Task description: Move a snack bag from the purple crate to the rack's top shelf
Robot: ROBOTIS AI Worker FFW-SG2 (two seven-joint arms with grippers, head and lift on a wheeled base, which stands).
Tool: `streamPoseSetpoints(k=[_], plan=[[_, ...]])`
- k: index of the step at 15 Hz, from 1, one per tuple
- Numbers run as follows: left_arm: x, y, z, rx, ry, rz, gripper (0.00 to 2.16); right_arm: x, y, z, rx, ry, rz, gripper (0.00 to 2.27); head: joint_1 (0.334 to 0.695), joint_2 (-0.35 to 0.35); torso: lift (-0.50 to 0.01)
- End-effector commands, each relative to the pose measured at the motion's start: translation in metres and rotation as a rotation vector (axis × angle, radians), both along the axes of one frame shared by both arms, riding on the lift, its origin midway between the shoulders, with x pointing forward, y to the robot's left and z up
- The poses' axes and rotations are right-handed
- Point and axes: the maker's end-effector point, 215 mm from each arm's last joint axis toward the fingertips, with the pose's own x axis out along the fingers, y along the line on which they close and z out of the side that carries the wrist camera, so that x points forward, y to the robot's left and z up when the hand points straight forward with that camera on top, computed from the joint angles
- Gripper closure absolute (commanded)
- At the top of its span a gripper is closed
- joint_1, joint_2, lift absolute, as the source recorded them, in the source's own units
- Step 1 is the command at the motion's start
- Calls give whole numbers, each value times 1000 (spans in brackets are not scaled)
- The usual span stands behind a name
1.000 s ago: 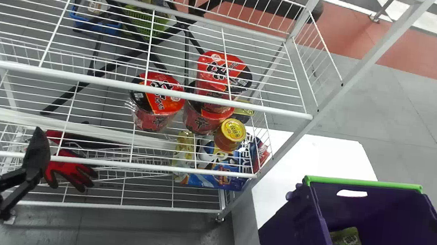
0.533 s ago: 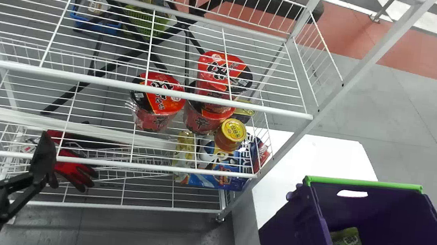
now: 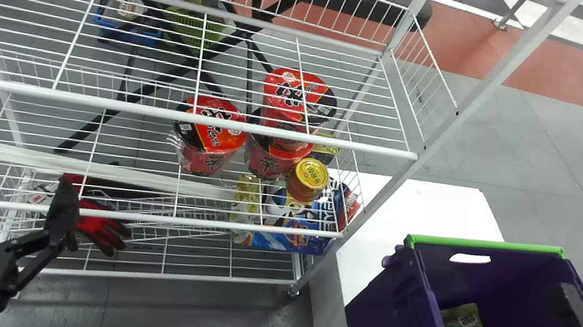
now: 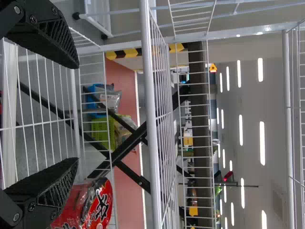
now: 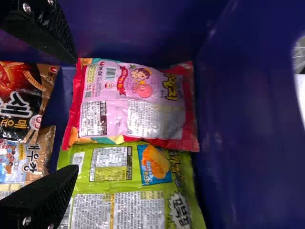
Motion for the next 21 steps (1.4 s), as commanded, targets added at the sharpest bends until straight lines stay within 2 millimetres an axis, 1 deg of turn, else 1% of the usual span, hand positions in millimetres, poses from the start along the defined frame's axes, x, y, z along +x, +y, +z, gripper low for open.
streamPoseSetpoints(k=[1, 4, 6, 10, 12, 14, 15, 16, 19, 21], plan=[[0, 0, -1, 2, -1, 0, 134, -7, 13, -16, 31, 40, 5, -2, 695, -350, -455], [0, 2, 1, 4, -7, 3, 134, -11, 26, -37, 38, 82, 14, -2, 695, -350, -455], [-2, 2, 0, 5, -4, 2, 134, -13, 32, -47, 21, 90, 37, -2, 695, -350, -455], [-4, -1, 1, 0, -3, -2, 134, -15, 20, -53, -41, 100, 39, -2, 695, -350, -455], [-6, -8, 0, 7, -4, -8, 134, -15, 24, -63, -61, 119, 53, -2, 695, -350, -455], [-6, -11, 0, 13, -4, -11, 134, -14, 30, -69, -60, 133, 39, -2, 695, -350, -455], [-7, -11, -1, 13, -3, -11, 134, -15, 28, -73, -79, 147, 30, -2, 695, -350, -455], [-7, -11, -1, 13, -3, -13, 134, -12, 26, -76, -102, 155, 27, -2, 695, -350, -455], [-9, -17, -3, 19, 1, -20, 134, -4, 32, -78, -102, 160, 25, 2, 695, -350, -455], [-9, -16, -5, 24, 3, -21, 134, 0, 40, -82, -78, 150, 25, 12, 695, -350, -455]])
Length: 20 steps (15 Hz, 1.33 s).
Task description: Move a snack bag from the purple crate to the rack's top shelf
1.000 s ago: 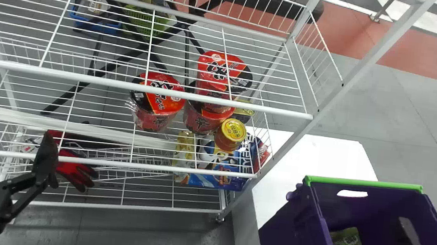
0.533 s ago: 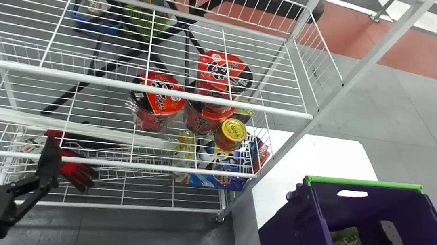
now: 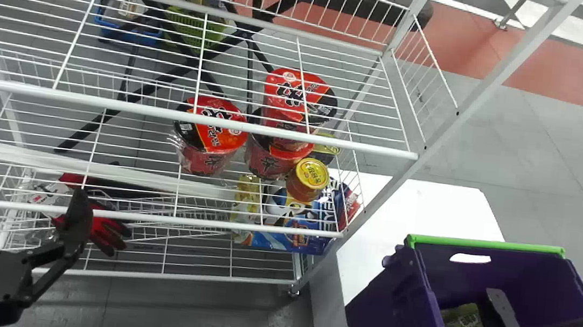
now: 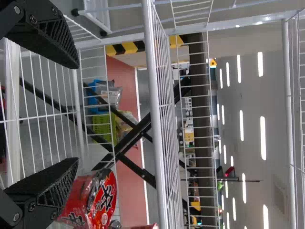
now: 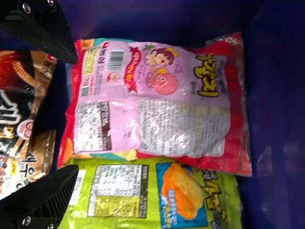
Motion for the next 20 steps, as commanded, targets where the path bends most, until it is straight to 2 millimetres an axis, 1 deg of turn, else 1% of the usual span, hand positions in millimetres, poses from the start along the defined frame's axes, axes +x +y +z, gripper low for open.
streamPoseSetpoints(k=[1, 3, 6, 8, 13, 15, 17, 20], plan=[[0, 0, -1, 3, 1, 0, 134, 2, 7, -5, 20, -8, 1, 12, 695, -350, -455], [0, 2, -2, 8, 2, 4, 134, 4, 10, -12, 13, -19, 28, 16, 695, -350, -455], [1, 0, -1, 5, -2, 2, 134, 1, 21, -25, -6, -3, 55, 16, 695, -350, -455], [0, -1, -1, 5, -2, -2, 134, 1, 25, -29, -9, -6, 57, 16, 695, -350, -455], [-1, 0, -3, 8, 2, -1, 134, 0, 13, -31, -48, -6, 17, 16, 695, -350, -455], [0, -1, -3, 6, 3, -2, 134, -6, 11, -34, -57, 7, -6, 22, 695, -350, -455], [-1, -1, -4, 7, 5, -4, 134, -8, 14, -36, -46, 9, -19, 26, 695, -350, -455], [-2, -1, -7, 14, 7, -5, 134, -6, 12, -39, -54, -5, -24, 46, 695, -350, -455]])
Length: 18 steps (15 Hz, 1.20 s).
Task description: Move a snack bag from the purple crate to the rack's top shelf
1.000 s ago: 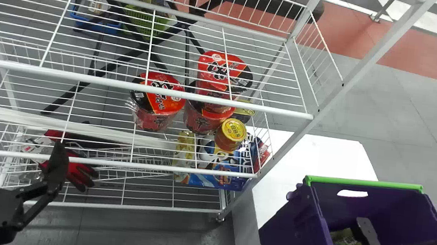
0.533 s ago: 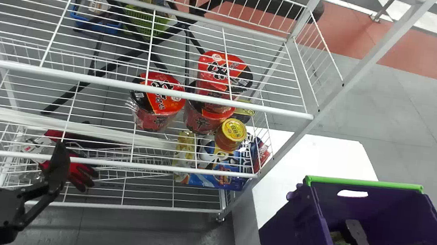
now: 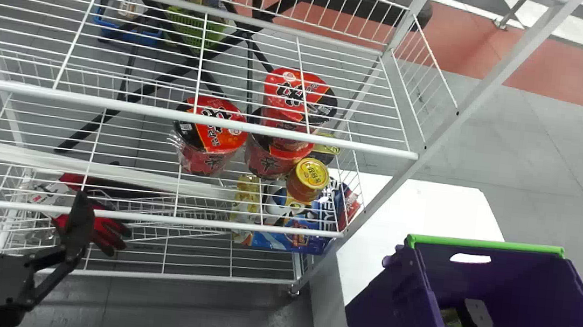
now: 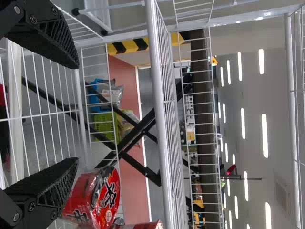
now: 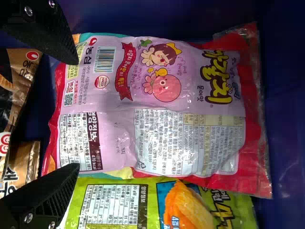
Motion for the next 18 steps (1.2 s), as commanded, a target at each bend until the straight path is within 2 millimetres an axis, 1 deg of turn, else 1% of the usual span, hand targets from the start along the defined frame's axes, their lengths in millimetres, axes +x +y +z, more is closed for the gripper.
streamPoseSetpoints(k=[1, 5, 8, 10, 11, 12, 18], plan=[[0, 0, -1, 4, 1, -2, 134, 1, 2, -3, 2, -8, -3, 46, 695, -350, -455], [-2, 1, -7, 8, 11, -2, 134, 9, 1, -3, -10, -30, -13, 49, 695, -350, -455], [0, 1, -6, 8, 9, -3, 134, 18, 0, 2, 8, -58, -37, 49, 695, -350, -455], [1, 1, -6, 10, 9, -4, 134, 21, 0, 0, 5, -66, -26, 53, 695, -350, -455], [3, 0, -7, 10, 10, -5, 134, 23, 0, -1, 8, -70, -23, 93, 695, -350, -455], [4, 0, -8, 11, 10, -7, 134, 22, 2, -3, 12, -64, -25, 124, 695, -350, -455], [9, 2, -11, 11, 11, -4, 134, 18, 10, -13, 13, -48, -1, 124, 695, -350, -455]])
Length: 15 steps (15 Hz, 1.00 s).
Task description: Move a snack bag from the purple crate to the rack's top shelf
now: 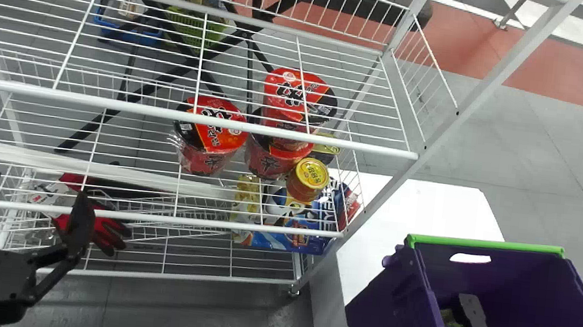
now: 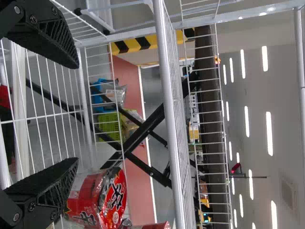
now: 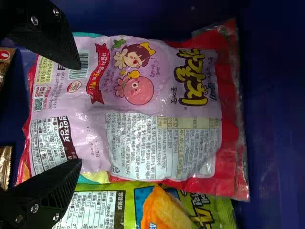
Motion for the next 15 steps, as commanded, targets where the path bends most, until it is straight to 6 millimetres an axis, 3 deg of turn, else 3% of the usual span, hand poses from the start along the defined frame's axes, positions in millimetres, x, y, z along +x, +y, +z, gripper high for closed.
streamPoseSetpoints(k=[1, 3, 4, 5, 9, 15], plan=[[1, 0, -1, -2, 2, -1, 134, -1, 3, -2, 3, 3, 3, 215, 695, -350, -455], [3, 0, -6, 0, 7, 0, 134, 1, 5, -2, 16, -8, 14, 724, 695, -350, -455], [4, 0, -7, -2, 9, 0, 134, 4, 5, -1, 24, -19, 16, 1197, 695, -350, -455], [4, 1, -9, 0, 12, 0, 134, 2, 4, -1, 16, -13, 23, 1369, 695, -350, -455], [5, 1, -9, 3, 11, 1, 134, 6, 8, 1, 56, -37, 26, 1558, 695, -350, -449], [7, 0, -11, 1, 13, 2, 134, 0, 1, 6, 60, -57, 35, 1571, 695, -350, -426]])
